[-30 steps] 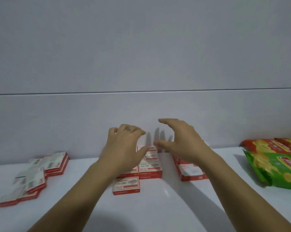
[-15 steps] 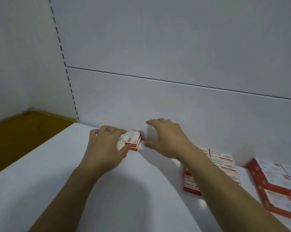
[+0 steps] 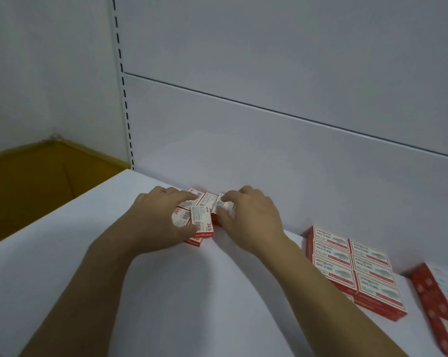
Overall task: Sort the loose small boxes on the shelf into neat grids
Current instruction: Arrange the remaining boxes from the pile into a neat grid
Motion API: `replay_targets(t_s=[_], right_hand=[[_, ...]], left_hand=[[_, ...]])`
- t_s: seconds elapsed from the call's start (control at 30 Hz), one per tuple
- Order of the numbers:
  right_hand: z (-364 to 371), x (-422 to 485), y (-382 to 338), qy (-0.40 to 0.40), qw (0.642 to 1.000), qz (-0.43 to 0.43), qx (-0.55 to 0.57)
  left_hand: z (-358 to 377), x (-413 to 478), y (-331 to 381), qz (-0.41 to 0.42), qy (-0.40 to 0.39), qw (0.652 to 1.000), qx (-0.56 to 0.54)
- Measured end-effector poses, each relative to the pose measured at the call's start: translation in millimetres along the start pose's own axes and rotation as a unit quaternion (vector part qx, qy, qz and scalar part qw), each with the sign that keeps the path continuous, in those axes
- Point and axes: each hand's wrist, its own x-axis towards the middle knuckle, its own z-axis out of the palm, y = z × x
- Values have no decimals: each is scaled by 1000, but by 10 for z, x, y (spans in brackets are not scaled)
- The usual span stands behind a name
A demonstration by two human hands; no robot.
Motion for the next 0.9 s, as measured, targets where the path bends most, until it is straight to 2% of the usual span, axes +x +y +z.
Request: replay_targets(t_s=[0.07,0.2,0.33,0.53,0.8,0.9], right_hand=[[2,-65,-130,11,1000,-3,20],[214,-211,-343,-25,1000,-13,6],[356,-213,-343,-12,1000,7,19],[286,-203,-315,-20,999,2,35],[67,-300,-27,-48,983,51,171],[-58,-434,120,-33,981,51,184]], left_hand=[[-29,-21,-78,-6,-11,1000,2],[-37,-36,-180,0,-12,1000,10],[-17,-61,-214,-8,-6,999,-36],[-17,-59,-170,0,5,1000,-29],[28,-103,93,42,25,998,-40],[55,-141,250,80,34,994,-60]])
